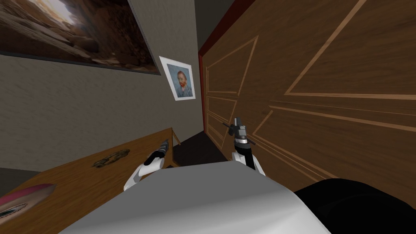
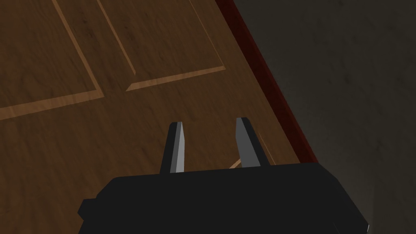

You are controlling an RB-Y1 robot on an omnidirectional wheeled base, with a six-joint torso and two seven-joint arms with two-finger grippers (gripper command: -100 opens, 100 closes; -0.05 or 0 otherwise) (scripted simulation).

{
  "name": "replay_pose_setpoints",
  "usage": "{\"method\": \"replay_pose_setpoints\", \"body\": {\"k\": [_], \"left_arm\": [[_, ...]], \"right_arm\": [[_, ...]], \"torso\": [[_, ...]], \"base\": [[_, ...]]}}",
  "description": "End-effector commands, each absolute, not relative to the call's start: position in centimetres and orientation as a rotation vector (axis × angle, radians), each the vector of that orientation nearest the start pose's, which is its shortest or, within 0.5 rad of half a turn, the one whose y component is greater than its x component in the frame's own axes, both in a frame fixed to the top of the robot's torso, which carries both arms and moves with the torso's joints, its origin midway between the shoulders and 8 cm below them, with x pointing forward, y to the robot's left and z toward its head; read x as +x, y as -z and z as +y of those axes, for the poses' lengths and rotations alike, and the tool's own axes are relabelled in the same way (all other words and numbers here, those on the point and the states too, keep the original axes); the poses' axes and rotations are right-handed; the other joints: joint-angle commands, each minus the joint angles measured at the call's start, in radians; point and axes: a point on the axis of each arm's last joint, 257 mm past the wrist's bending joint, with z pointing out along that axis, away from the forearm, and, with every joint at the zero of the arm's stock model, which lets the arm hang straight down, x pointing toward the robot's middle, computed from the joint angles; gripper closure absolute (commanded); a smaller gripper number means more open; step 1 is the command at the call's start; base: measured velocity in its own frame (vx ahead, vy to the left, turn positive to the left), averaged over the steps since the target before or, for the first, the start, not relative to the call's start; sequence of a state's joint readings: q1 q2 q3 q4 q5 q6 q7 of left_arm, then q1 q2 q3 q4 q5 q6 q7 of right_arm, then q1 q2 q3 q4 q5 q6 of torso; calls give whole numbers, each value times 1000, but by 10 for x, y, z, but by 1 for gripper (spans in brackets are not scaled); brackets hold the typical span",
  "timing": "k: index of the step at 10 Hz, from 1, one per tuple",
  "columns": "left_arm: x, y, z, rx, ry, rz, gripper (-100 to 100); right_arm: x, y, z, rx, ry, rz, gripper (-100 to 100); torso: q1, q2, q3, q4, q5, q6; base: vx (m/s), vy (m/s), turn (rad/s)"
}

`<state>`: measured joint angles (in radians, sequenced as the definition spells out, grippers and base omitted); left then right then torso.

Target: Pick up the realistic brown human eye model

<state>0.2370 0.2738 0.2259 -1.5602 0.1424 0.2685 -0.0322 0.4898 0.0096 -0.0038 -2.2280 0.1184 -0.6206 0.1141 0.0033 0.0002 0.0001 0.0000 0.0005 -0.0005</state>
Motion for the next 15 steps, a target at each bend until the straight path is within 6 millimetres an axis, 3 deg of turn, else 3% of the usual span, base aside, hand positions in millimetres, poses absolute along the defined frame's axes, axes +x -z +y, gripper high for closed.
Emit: {"method": "replay_pose_setpoints", "body": {"k": [1,2,4,5,10,13,15], "left_arm": [[409,380,480,-1622,588,1366,-100],[409,380,480,-1622,588,1366,-100],[398,404,491,-1718,550,1372,-100],[398,404,491,-1718,550,1372,-100],[373,447,504,-1916,486,1372,-100],[362,465,507,-2011,466,1366,-100],[362,465,507,-2014,467,1364,-100]], "right_arm": [[336,-26,-261,481,-1144,647,0],[336,-26,-261,481,-1144,647,0],[336,-26,-261,481,-1144,647,0],[336,-26,-261,481,-1144,647,0],[336,-26,-261,481,-1144,647,0],[336,-26,-261,481,-1144,647,0],[336,-26,-261,481,-1144,647,0]], "torso": [[0,0,0,0,0,0],[1,0,0,0,0,0],[1,1,0,0,0,0],[2,1,0,0,0,0],[4,0,0,0,1,0],[4,0,0,0,1,0],[5,-1,0,0,1,0]], "base": [[2,59,-44],[5,54,-22],[-5,66,-38],[3,65,-18],[7,92,-31],[4,108,-25],[15,89,-19]]}}
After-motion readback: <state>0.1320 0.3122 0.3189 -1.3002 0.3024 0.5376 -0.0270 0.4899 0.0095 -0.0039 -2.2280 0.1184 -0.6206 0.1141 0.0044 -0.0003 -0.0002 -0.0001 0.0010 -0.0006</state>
